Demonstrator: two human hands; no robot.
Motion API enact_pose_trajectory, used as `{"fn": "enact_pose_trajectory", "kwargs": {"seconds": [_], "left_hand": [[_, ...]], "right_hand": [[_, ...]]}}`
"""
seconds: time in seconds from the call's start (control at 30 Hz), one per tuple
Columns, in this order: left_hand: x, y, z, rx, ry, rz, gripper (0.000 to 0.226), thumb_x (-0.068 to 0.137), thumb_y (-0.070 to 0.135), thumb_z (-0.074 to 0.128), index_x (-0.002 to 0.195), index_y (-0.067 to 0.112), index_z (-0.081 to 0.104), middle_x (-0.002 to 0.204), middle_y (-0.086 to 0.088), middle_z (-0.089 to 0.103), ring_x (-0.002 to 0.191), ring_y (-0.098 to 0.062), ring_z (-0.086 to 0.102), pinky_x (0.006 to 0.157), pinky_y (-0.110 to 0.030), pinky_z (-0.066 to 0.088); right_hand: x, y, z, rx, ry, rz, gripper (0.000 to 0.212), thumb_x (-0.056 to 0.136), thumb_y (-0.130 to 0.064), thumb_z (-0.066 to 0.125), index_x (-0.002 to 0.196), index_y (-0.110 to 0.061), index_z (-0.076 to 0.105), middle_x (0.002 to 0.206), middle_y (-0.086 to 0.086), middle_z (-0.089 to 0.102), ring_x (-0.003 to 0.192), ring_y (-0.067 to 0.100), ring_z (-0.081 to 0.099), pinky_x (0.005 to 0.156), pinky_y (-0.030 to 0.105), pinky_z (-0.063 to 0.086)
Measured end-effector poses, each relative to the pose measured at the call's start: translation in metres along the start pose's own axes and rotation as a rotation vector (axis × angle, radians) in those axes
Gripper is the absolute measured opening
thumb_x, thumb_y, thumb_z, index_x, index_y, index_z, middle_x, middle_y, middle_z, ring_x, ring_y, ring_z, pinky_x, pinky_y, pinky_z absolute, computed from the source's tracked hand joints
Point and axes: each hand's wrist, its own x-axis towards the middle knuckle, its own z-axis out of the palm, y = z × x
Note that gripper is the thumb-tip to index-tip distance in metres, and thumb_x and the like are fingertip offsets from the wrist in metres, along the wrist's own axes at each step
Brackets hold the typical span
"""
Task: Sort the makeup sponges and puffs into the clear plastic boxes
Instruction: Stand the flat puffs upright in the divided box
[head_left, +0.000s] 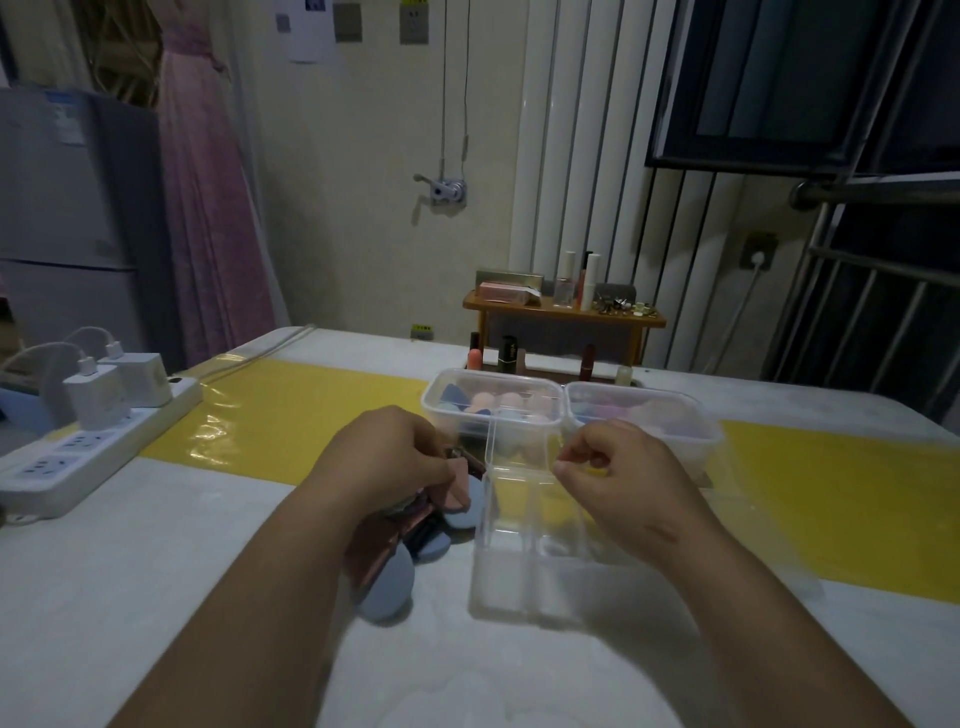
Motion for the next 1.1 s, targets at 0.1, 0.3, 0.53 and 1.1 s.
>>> {"fn": "enact_pose_trajectory", "kwargs": {"seconds": [0.1,0.3,0.53,1.1], "left_hand": [[-0.002,0.002,-0.005,-0.159,0.039,-0.005,0.015,0.078,0.029,0.075,0.064,0.025,0.073,0.062,0.008,0.067,0.067,-0.012,0.063,0.054,-0.028,0.048],[-0.003,0.003,-0.009,-0.468,0.167,0.052,0.011,0.082,0.023,0.074,0.072,0.021,0.076,0.069,0.005,0.072,0.070,-0.014,0.063,0.063,-0.030,0.047],[-0.002,0.011,0.002,-0.590,0.192,0.119,0.006,0.081,0.020,0.078,0.084,0.022,0.074,0.065,0.007,0.073,0.054,0.000,0.063,0.052,-0.015,0.043],[0.001,0.005,0.013,-0.069,0.035,0.287,0.006,0.084,0.037,0.070,0.083,0.035,0.075,0.079,0.016,0.070,0.069,0.003,0.057,0.064,-0.027,0.045]], "right_hand": [[0.000,0.000,0.000,0.005,-0.002,0.002,0.004,0.091,-0.031,0.065,0.088,-0.033,0.064,0.089,-0.016,0.056,0.085,0.001,0.052,0.068,0.019,0.041],[-0.001,-0.002,-0.001,0.064,-0.014,-0.013,0.004,0.093,-0.030,0.064,0.091,-0.033,0.067,0.093,-0.017,0.060,0.087,0.000,0.054,0.072,0.017,0.044],[-0.005,-0.016,0.001,0.178,-0.099,-0.047,0.014,0.098,-0.031,0.057,0.107,-0.042,0.055,0.106,-0.017,0.063,0.094,-0.002,0.056,0.082,0.026,0.054],[-0.007,-0.020,0.004,0.316,-0.015,-0.046,0.015,0.088,-0.020,0.065,0.090,-0.035,0.061,0.084,-0.008,0.067,0.076,0.003,0.060,0.064,0.019,0.051]]}}
